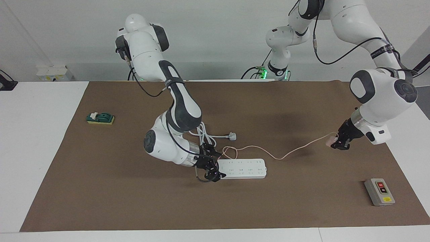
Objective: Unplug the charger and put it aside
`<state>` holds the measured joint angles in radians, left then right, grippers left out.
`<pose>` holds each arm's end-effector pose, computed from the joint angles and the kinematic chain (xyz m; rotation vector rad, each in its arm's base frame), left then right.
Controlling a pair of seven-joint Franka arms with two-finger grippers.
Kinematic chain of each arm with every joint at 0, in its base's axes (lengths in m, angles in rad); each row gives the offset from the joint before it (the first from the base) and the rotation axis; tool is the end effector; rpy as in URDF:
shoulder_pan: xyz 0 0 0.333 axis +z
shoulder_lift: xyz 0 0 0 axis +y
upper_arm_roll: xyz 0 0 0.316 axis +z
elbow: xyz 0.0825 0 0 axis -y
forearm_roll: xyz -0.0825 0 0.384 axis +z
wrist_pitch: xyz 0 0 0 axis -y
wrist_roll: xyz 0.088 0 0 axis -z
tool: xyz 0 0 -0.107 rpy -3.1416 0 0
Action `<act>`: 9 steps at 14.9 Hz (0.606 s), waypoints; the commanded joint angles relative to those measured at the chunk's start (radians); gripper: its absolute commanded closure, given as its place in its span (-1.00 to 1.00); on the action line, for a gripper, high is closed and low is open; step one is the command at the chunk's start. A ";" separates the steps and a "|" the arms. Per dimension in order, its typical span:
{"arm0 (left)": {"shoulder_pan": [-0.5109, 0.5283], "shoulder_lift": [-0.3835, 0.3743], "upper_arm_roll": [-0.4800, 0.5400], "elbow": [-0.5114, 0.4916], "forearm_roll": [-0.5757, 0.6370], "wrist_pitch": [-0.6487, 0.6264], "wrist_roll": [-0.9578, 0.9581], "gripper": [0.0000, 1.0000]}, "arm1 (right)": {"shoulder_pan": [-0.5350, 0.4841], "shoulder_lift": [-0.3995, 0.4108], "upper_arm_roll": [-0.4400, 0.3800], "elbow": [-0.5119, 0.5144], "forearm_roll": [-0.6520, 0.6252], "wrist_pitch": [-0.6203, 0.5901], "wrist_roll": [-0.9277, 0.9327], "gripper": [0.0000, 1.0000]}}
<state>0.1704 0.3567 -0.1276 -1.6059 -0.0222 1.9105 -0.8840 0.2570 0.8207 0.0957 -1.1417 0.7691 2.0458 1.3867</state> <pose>0.6552 0.0356 0.4202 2.7628 1.4061 -0.1113 0.7243 0.2820 0.3372 -1.9045 1.6167 0.6972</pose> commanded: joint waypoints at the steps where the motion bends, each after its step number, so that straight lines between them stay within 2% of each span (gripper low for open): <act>1: 0.038 -0.077 0.000 -0.129 -0.013 0.062 0.133 1.00 | -0.035 -0.144 -0.001 -0.137 0.006 -0.047 -0.012 -1.00; 3: 0.040 -0.084 0.000 -0.140 -0.013 0.062 0.172 1.00 | -0.048 -0.202 -0.025 -0.150 -0.010 -0.117 -0.012 -1.00; 4: 0.040 -0.084 0.000 -0.140 -0.013 0.062 0.174 0.93 | -0.058 -0.227 -0.033 -0.150 -0.037 -0.149 -0.015 -1.00; 5: 0.038 -0.084 0.000 -0.140 -0.013 0.062 0.177 0.05 | -0.065 -0.251 -0.034 -0.150 -0.068 -0.170 -0.017 -1.00; 6: 0.035 -0.084 0.000 -0.137 -0.012 0.058 0.177 -0.99 | -0.071 -0.273 -0.033 -0.150 -0.094 -0.189 -0.017 -1.00; 9: 0.028 -0.088 0.000 -0.117 -0.002 0.039 0.215 -1.00 | -0.091 -0.357 -0.034 -0.155 -0.196 -0.251 -0.034 -1.00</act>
<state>0.2037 0.3057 -0.1316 -1.6975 -0.0224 1.9477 -0.7126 0.1818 0.5440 0.0578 -1.2373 0.6365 1.8151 1.3865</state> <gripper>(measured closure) 0.304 0.000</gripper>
